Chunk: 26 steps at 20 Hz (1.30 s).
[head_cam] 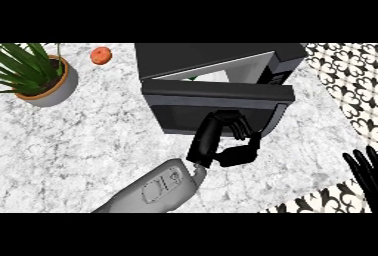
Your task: Pick up the milk, place it into the microwave and close the microwave
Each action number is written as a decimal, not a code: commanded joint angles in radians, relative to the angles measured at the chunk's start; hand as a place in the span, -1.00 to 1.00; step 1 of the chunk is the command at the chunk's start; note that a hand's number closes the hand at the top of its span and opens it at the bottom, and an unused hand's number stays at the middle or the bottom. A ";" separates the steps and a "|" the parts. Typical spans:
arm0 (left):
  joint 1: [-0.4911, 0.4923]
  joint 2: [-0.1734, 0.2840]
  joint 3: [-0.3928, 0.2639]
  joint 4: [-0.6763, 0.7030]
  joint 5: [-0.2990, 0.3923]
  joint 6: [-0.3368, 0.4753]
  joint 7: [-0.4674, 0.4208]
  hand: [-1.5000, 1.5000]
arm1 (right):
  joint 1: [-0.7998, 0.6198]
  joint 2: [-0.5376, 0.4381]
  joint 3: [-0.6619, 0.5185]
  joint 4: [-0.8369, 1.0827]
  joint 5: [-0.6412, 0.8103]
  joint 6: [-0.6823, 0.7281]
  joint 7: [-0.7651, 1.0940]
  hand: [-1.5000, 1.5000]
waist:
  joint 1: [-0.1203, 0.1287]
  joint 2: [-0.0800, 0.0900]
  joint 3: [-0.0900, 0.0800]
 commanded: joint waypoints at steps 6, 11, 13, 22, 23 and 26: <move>-0.126 -0.002 0.115 0.111 0.141 0.018 -0.095 1.00 | 0.002 -0.040 0.010 -0.080 -0.082 0.075 0.021 -1.00 | -0.066 0.025 0.001; -0.187 -0.002 0.160 0.176 0.195 0.009 -0.132 1.00 | 0.014 -0.059 -0.001 -0.108 -0.127 0.082 0.047 -1.00 | -0.094 0.032 0.003; -0.192 -0.002 0.167 0.215 0.199 0.003 -0.162 1.00 | 0.018 -0.067 0.003 -0.118 -0.136 0.089 0.058 -1.00 | -0.094 0.040 0.004; -0.201 -0.002 0.160 0.240 0.258 0.006 -0.227 1.00 | 0.021 -0.103 -0.006 -0.176 -0.210 0.108 0.106 -1.00 | -0.108 0.042 0.005; -0.215 -0.002 0.164 0.239 0.266 -0.003 -0.227 1.00 | 0.019 -0.101 0.000 -0.188 -0.213 0.112 0.106 -1.00 | -0.109 0.040 0.005; -0.212 -0.002 0.168 0.249 0.281 0.012 -0.247 1.00 | 0.030 -0.109 -0.007 -0.202 -0.230 0.119 0.113 -1.00 | -0.119 0.038 0.006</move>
